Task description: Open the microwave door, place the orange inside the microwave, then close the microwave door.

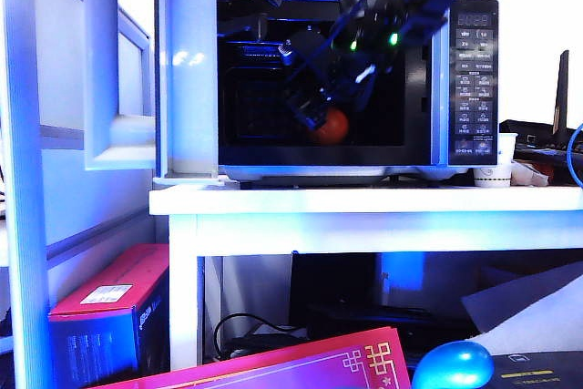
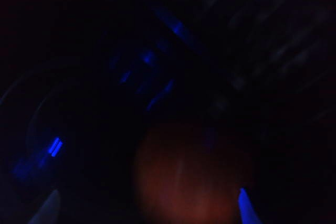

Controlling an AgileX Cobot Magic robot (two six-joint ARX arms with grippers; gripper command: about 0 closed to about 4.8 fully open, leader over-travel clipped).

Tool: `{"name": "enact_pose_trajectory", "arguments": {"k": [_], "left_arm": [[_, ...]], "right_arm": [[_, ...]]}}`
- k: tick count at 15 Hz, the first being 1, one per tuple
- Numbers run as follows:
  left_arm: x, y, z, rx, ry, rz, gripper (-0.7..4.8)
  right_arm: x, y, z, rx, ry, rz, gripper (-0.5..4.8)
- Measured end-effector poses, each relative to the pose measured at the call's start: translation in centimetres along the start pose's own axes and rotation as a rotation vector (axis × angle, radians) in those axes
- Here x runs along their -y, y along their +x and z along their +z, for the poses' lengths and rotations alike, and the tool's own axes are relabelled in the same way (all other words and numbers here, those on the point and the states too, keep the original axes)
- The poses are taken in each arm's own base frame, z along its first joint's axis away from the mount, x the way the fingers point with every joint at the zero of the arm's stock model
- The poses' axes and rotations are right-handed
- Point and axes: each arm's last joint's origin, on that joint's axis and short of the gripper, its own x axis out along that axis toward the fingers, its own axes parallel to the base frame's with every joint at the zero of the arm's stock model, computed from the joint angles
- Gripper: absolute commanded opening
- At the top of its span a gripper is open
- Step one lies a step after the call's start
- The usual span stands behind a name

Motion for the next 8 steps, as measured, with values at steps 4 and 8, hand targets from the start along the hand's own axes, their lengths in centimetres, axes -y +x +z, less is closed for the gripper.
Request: {"name": "enact_pose_trajectory", "arguments": {"k": [4,8], "left_arm": [[0.0,0.0,0.0,0.001,0.000,0.000,-0.05],[0.0,0.0,0.0,0.000,0.000,0.000,-0.05]], "right_arm": [[0.8,-3.0,1.0,-0.162,-0.009,0.120,4.79],[2.8,-7.3,3.5,-0.225,-0.017,0.167,4.79]]}}
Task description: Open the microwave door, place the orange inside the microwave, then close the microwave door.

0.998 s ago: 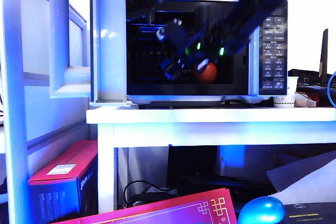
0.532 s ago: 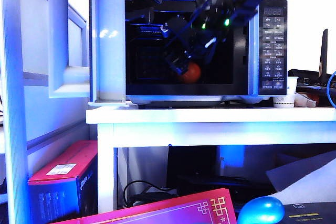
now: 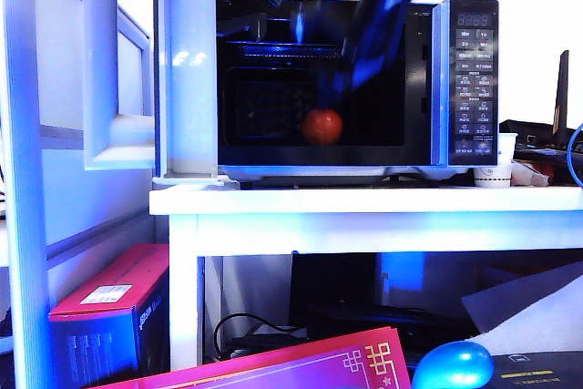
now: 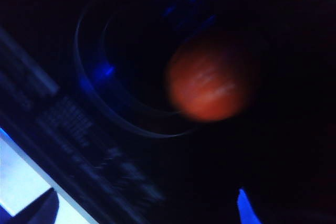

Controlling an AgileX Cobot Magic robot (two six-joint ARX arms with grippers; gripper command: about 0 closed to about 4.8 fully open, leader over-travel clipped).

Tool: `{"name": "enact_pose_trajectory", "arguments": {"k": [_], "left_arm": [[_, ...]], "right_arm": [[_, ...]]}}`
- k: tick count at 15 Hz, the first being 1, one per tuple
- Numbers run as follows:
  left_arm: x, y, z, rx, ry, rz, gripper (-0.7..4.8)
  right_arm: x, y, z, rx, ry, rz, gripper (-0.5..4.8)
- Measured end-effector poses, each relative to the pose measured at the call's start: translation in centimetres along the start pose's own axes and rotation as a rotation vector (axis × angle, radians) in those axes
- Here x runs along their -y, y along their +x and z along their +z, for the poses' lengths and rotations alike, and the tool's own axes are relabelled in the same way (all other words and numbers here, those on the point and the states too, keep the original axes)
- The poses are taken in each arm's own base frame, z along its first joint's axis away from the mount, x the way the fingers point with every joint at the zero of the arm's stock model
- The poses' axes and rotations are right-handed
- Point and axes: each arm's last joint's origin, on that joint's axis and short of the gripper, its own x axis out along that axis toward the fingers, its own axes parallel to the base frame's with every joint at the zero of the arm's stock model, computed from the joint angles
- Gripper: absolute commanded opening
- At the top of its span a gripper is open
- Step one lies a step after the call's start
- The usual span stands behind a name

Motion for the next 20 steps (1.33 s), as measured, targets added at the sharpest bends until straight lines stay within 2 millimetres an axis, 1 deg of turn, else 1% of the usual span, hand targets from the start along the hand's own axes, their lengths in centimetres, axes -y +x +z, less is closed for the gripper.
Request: {"name": "enact_pose_trajectory", "arguments": {"k": [1,4,5,7,8,9,11,12,13,14,16,17,18,19,20], "left_arm": [[0.0,0.0,0.0,0.000,0.000,0.000,-0.05],[0.0,0.0,0.0,0.001,0.000,0.000,-0.05],[0.0,0.0,0.0,0.002,0.000,0.000,-0.05],[0.0,0.0,0.0,0.003,0.001,-0.002,-0.05],[0.0,-0.1,0.0,0.004,0.001,-0.004,-0.05],[0.1,-0.3,0.1,0.009,0.000,-0.014,-0.05],[0.7,-2.0,0.3,-0.005,-0.040,-0.061,-0.05],[1.1,-3.5,0.7,0.005,-0.046,-0.063,-0.05],[1.5,-5.7,1.5,0.044,-0.037,-0.054,-0.05],[2.0,-8.5,2.5,0.107,-0.020,-0.028,-0.05],[3.1,-13.5,3.6,0.206,0.005,0.021,-0.05],[3.5,-15.2,3.7,0.225,0.008,0.040,-0.05],[3.7,-16.4,3.4,0.210,0.001,0.078,-0.05],[3.8,-17.2,3.0,0.172,-0.012,0.131,-0.05],[3.8,-17.5,2.4,0.121,-0.022,0.166,-0.05]], "right_arm": [[0.6,-1.7,0.7,0.001,0.001,-0.023,4.79],[1.3,-4.7,1.0,-0.077,-0.002,-0.060,4.79],[1.8,-6.3,1.4,-0.083,0.000,-0.109,4.79],[3.4,-10.8,2.9,-0.055,0.017,-0.261,0.93],[4.0,-12.8,3.3,-0.052,0.030,-0.328,0.03],[4.4,-14.4,3.6,-0.045,0.038,-0.368,0.00],[4.9,-17.3,4.2,-0.002,0.047,-0.407,0.00],[5.2,-18.9,4.5,0.030,0.060,-0.430,0.00],[5.4,-20.4,4.8,0.070,0.085,-0.455,-0.01],[5.7,-21.8,5.0,0.113,0.109,-0.471,0.00],[5.8,-24.3,5.3,0.203,0.154,-0.449,0.00],[5.8,-25.5,5.5,0.248,0.171,-0.431,0.00],[5.8,-26.8,5.6,0.294,0.181,-0.411,0.00],[5.7,-27.9,5.6,0.342,0.197,-0.389,-0.01],[5.7,-28.9,5.7,0.385,0.216,-0.368,0.00]]}}
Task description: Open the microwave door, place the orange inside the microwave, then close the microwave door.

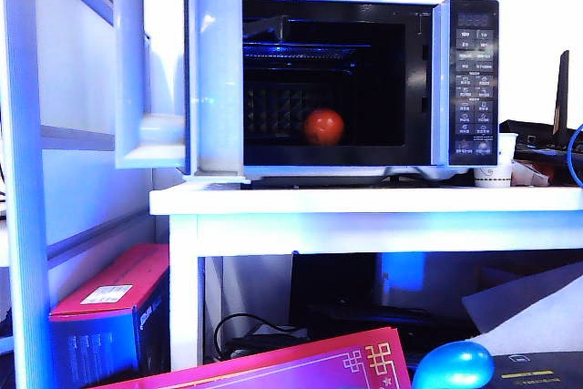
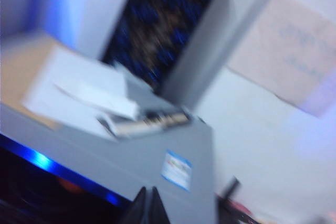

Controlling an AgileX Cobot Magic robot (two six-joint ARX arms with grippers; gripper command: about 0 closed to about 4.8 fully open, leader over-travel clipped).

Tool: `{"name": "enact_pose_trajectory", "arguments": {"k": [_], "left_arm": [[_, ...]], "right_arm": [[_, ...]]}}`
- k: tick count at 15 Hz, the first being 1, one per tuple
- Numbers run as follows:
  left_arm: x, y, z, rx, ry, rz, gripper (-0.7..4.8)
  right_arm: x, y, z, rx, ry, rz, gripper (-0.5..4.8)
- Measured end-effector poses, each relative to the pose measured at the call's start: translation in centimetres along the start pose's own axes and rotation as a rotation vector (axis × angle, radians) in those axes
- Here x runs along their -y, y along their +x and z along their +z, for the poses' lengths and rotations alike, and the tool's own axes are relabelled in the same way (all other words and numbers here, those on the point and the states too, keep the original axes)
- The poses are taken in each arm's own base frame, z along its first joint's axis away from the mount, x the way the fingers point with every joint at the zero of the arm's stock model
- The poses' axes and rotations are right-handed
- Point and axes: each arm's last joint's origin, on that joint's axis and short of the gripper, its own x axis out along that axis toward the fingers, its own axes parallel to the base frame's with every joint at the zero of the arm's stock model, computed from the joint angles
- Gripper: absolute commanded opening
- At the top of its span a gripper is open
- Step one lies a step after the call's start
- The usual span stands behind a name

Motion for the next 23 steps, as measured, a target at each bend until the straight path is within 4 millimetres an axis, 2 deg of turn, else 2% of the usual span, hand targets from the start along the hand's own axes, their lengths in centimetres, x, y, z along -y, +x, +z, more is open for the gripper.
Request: {"name": "enact_pose_trajectory", "arguments": {"k": [2,4,8,9,10,14,16,19,22,23], "left_arm": [[0.0,0.1,-1.3,-0.140,-0.006,0.010,-0.05],[0.0,0.4,-2.4,-0.252,0.020,0.036,-0.05],[-0.3,0.5,-3.4,-0.371,0.036,0.125,-0.05],[-0.3,1.3,-3.7,-0.401,0.029,0.096,-0.05],[-0.2,3.0,-4.3,-0.453,0.019,0.050,-0.05],[-0.2,5.5,-5.0,-0.503,-0.004,-0.030,-0.05],[-0.3,6.7,-4.8,-0.452,-0.009,-0.059,-0.05],[-0.2,7.2,-2.5,-0.203,-0.022,-0.131,-0.04],[-0.1,6.6,-1.9,-0.150,-0.033,-0.139,-0.04],[-0.1,6.1,-1.6,-0.133,-0.033,-0.138,-0.05]], "right_arm": [[0.3,-1.0,0.7,0.070,0.065,0.052,0.00],[0.2,-1.1,0.8,0.094,0.080,0.093,0.00],[0.1,-1.1,0.8,0.097,0.101,0.119,0.00],[0.1,-1.1,0.8,0.102,0.101,0.130,0.00],[0.0,-1.1,0.8,0.104,0.101,0.134,0.00],[0.2,-1.4,1.0,0.111,0.102,0.131,0.00],[0.3,-1.8,1.1,0.123,0.102,0.128,0.00],[0.2,-1.7,0.9,0.094,0.101,0.140,0.00],[-0.1,-1.6,0.4,0.055,0.100,0.182,-0.01],[-0.6,-0.9,-0.1,0.021,0.099,0.215,0.00]]}}
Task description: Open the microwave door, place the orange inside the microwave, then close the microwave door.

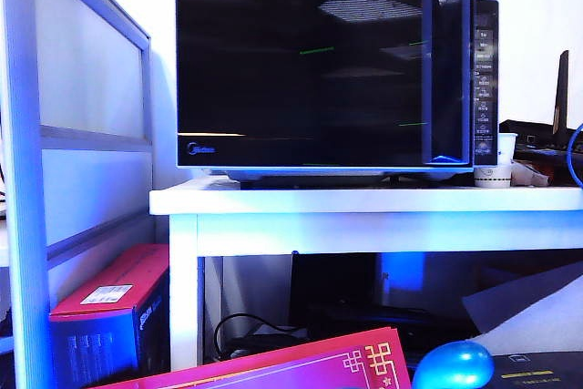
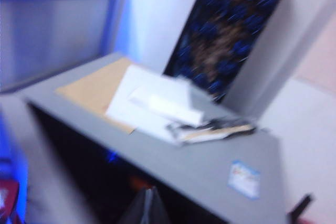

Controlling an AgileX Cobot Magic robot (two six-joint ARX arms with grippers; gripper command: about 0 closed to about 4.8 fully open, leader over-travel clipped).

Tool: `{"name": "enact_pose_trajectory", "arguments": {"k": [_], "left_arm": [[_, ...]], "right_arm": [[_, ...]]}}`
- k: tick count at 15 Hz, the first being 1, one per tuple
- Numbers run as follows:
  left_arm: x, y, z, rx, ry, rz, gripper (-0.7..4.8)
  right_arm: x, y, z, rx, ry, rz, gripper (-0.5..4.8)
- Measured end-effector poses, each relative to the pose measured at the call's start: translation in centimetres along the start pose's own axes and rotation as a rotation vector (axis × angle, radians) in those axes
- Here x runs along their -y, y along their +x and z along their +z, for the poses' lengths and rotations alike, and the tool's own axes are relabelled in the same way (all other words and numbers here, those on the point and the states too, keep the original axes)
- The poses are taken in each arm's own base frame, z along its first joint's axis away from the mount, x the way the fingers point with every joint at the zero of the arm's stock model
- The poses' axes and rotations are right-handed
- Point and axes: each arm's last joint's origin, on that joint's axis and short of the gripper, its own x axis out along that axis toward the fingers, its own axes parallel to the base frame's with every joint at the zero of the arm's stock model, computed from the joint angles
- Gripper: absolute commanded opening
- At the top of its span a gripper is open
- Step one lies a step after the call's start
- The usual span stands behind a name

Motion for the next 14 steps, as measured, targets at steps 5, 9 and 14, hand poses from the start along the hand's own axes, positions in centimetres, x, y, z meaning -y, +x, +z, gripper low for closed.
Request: {"name": "enact_pose_trajectory", "arguments": {"k": [5,9,14], "left_arm": [[0.1,-0.2,0.2,0.019,-0.009,0.000,-0.05],[0.1,-0.2,0.2,0.019,-0.009,0.000,-0.05],[0.5,-2.3,0.8,0.096,0.008,0.005,-0.05]], "right_arm": [[-1.5,6.5,-5.0,-0.272,0.020,0.108,-0.01],[-3.0,12.7,-10.0,-0.430,0.009,0.186,-0.01],[-3.1,14.0,-10.6,-0.403,0.027,0.170,0.00]]}}
